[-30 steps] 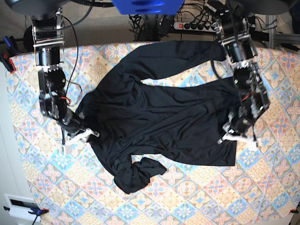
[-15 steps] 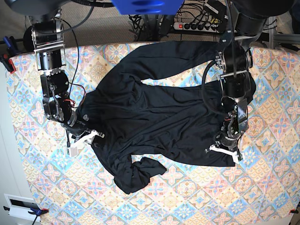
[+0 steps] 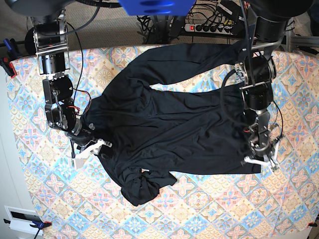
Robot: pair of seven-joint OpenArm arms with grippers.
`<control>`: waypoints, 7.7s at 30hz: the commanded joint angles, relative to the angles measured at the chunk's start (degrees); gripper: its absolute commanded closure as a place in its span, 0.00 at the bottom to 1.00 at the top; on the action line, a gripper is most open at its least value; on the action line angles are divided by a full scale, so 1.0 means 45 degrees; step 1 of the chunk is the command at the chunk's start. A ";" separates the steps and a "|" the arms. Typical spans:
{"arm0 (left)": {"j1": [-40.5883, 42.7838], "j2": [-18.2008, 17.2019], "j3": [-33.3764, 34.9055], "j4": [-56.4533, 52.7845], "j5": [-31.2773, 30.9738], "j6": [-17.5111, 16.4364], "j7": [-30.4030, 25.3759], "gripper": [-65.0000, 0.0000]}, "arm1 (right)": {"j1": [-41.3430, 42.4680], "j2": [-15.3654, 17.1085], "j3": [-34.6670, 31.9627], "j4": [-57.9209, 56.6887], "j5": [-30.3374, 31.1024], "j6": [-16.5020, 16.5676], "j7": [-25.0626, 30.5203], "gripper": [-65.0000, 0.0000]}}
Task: Layout the t-shirt on the table in an organized manner, then fold the t-shirt properly
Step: 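Move the left gripper over the shirt body and grasp the side edge, then pull the held side edge with the left gripper outward to flatten, then regrasp the shirt edge with the left gripper and drag it outward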
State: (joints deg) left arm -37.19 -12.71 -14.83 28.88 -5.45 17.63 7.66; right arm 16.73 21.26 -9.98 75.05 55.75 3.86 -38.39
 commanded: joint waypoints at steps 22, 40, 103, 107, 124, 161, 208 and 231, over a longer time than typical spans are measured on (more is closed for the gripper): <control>0.4191 0.0431 0.0043 0.9650 -0.9484 -0.1329 1.0224 0.99 | -0.0446 0.0131 0.0117 0.0915 0.0183 0.0110 0.0297 0.66; 0.6926 -0.0311 -0.0856 1.3342 -1.1399 0.0664 1.1299 1.00 | -0.0465 0.0131 0.0078 0.0896 0.0183 0.0090 0.0297 0.66; 0.2452 0.0646 -0.2106 0.5977 -0.5362 -0.0899 0.5614 0.60 | -0.2009 0.0151 0.0117 0.3572 0.0183 0.0071 -0.0348 0.66; 0.3996 0.0197 -0.2145 0.9669 -0.7023 -0.1309 0.8271 0.42 | -0.2009 0.0151 0.0078 0.3572 0.0183 0.0071 -0.0328 0.66; 0.8098 -0.1073 -0.3220 1.2072 -0.8546 -0.1329 0.8837 0.39 | -0.2009 0.0131 0.0078 0.3572 0.0183 0.0071 -0.0309 0.66; 0.6086 -0.0487 -0.0426 0.7677 -0.9758 -0.1759 0.8388 0.39 | -0.2478 0.0131 0.0117 0.4510 0.0183 0.0071 -0.0348 0.66; 0.1612 -0.1229 -0.1657 0.1073 -0.4483 -0.1700 0.0867 1.00 | -0.2497 0.0131 0.0117 0.4510 0.0183 0.0071 -0.0348 0.66; 0.4699 -0.1210 -0.3142 0.8829 -0.6984 -0.1739 0.5184 0.28 | -0.2478 0.0112 0.0137 0.4510 0.0183 0.0071 -0.0250 0.66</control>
State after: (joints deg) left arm -14.68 -17.26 -28.77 67.46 -36.58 10.52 32.14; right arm 4.38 21.23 -9.85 94.30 55.77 3.46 -40.77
